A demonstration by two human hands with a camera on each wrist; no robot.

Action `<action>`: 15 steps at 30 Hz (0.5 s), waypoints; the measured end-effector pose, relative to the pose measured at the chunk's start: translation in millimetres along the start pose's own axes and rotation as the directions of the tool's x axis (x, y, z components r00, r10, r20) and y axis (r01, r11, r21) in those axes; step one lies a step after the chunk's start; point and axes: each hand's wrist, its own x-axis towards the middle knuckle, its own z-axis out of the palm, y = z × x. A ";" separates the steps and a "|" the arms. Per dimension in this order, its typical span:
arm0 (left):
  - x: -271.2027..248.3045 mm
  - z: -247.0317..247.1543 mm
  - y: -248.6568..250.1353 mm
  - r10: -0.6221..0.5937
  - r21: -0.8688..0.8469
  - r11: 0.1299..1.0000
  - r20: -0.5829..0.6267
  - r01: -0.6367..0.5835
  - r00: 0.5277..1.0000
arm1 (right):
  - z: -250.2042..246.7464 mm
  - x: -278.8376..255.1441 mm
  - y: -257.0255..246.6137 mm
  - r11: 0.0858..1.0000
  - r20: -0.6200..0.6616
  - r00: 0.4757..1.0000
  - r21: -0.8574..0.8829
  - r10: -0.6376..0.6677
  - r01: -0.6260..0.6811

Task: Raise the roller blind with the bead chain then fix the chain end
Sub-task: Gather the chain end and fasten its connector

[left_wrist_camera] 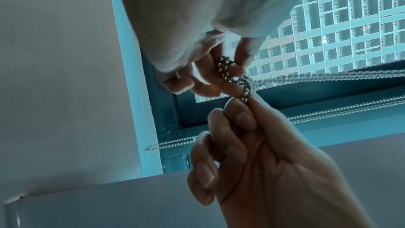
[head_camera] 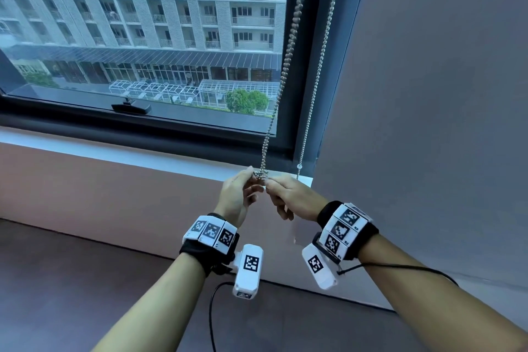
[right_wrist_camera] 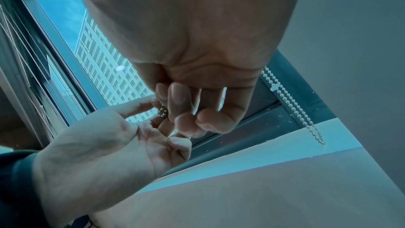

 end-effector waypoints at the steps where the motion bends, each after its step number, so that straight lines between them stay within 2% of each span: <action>1: -0.4 -0.3 -0.7 0.000 0.002 1.000 0.004 0.000 1.000 | 0.4 -0.5 1.8 1.000 0.012 1.000 -0.013 -0.002 0.002; 6: -2.0 -2.0 -7.8 -0.034 0.016 0.999 0.029 0.034 0.999 | 5.0 -1.7 13.7 0.997 0.084 0.996 -0.076 0.027 -0.020; 11: -5.1 -2.3 -11.4 -0.046 0.006 0.999 0.018 0.046 0.999 | 7.1 -0.6 19.0 0.996 0.070 0.997 -0.088 0.028 -0.022; 15: -7.9 -2.0 -13.7 -0.005 0.046 0.999 0.038 0.003 0.999 | 9.0 1.3 22.9 0.994 0.079 0.996 -0.107 0.042 -0.033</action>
